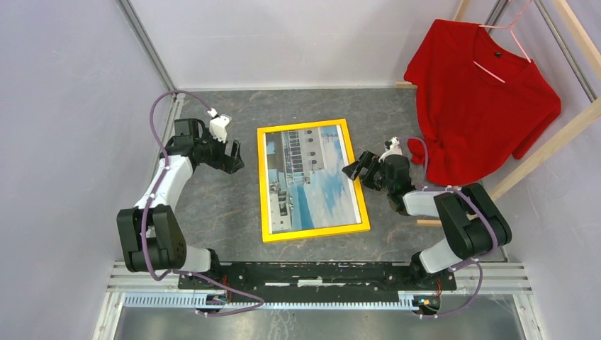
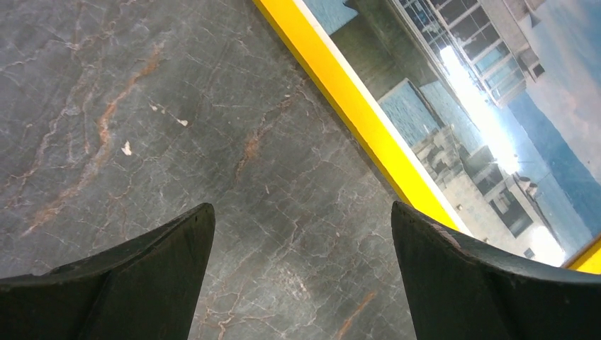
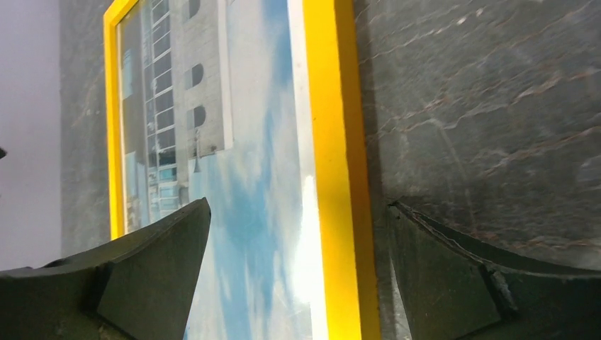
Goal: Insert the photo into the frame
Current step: Turn over the photo frame at the center of the board, then reset both arms
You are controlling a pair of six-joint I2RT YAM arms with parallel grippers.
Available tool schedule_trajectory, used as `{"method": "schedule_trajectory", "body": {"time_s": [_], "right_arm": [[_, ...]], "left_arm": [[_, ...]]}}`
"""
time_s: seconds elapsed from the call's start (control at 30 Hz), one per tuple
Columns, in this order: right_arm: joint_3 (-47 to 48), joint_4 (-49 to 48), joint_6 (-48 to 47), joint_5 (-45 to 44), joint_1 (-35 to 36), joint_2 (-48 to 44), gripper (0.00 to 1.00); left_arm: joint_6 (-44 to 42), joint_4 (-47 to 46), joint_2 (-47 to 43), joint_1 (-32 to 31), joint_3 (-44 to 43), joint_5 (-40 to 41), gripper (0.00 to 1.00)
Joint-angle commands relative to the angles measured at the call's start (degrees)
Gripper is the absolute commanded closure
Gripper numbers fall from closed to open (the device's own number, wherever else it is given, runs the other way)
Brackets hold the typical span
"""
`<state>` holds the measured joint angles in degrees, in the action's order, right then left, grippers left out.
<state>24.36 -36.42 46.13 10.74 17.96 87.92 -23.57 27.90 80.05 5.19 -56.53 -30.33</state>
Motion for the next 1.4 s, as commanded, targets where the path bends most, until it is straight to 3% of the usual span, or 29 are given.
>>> {"method": "schedule_trajectory", "body": {"time_s": [0.0,0.1,0.2,0.33,0.43,0.57,0.7,0.83,1.0,1.1,1.2,1.3,1.37], "right_arm": [[5.3,11.15,-9.37,-8.02,0.14,-4.03,0.02],[8.16,20.84,-18.53,-15.94,0.09,-7.34,0.02],[8.32,24.53,-26.32,-23.2,-0.01,-12.33,0.02],[6.71,25.47,-32.24,-35.16,-1.06,-17.89,0.02],[0.43,16.6,-36.23,-36.04,-3.89,-20.77,0.02],[-6.04,7.58,-43.16,-48.13,-4.79,-19.95,0.02],[-13.74,-2.6,-43.97,-49.59,-6.25,-21.77,0.02],[-23.93,-20.53,-46.4,-50.46,-7.81,-24.3,0.02],[-29.0,-28.7,-48.25,-49.12,-8.82,-21.85,0.02],[-30.0,-34.5,-50.55,-47.3,-8.91,-19.89,0.02],[-30.67,-38.82,-49.99,-49.82,-8.98,-17.28,0.02],[-32.39,-44.21,-50.7,-49.85,-8.97,-15.47,0.02],[-32.61,-44.21,-51.67,-45.93,-8.91,-15.53,0.02]], "left_arm": [[4.2,-4.99,0.43,0.77,-0.43,1.21,0.0],[6.42,-6.52,0.84,1.66,-0.63,1.74,0.0],[8.99,-10.08,0.89,2.07,1.27,2.29,0.0],[18.25,-23.02,0.81,2.08,8.16,7.47,0.0],[20.79,-33.91,1.02,2.02,14.95,8.22,0.0],[22.62,-51.18,0.69,2.01,25.32,11.68,0.0],[22.76,-66.16,-1.4,1.95,34.33,13.6,0.0],[21.81,-82.84,-3.79,2.01,42.71,15.96,0.0],[22.93,-82.17,-3.4,1.93,42.12,17.98,0.0],[25.04,-86.33,-4.04,1.92,44.21,18.45,0.0],[26.48,-100.5,-1.82,1.86,49.3,16.26,0.0],[26.99,-119.63,8.54,1.68,53.49,12.72,0.0],[26.87,-120.65,11.1,1.52,52.84,12.26,0.0]]}}
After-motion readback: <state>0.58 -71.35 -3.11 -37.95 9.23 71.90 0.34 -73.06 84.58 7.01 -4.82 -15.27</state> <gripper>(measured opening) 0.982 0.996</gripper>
